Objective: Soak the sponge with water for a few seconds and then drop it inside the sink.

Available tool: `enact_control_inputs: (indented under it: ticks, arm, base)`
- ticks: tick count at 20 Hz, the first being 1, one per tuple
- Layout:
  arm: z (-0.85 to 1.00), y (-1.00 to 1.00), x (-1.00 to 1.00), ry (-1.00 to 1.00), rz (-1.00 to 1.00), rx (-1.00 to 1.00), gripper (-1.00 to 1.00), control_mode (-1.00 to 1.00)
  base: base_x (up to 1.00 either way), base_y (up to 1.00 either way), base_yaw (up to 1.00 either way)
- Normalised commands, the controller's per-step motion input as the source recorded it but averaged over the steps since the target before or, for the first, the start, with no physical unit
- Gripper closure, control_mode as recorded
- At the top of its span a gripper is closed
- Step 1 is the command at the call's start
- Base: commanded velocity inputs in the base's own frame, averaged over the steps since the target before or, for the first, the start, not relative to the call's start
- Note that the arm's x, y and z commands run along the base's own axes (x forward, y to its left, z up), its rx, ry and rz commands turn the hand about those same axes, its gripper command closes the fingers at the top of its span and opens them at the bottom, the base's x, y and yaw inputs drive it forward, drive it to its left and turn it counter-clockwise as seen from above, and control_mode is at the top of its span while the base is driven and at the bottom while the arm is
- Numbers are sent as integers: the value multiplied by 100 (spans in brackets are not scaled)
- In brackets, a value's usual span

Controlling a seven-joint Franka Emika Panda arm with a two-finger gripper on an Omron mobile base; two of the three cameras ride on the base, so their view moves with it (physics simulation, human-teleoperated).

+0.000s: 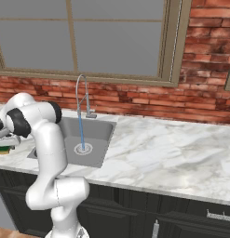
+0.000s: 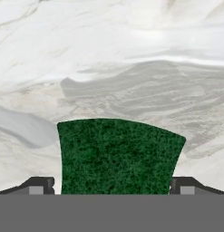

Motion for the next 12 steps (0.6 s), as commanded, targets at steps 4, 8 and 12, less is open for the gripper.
enact_control_inputs:
  ticks: [4, 8, 12]
  arm:
    - [-1, 0, 0, 0, 0, 0, -100, -100]
    - [0, 0, 0, 0, 0, 0, -100, -100]
    - [0, 0, 0, 0, 0, 0, 100, -100]
  base:
    - [0, 0, 0]
    - [0, 0, 0]
    - [0, 0, 0]
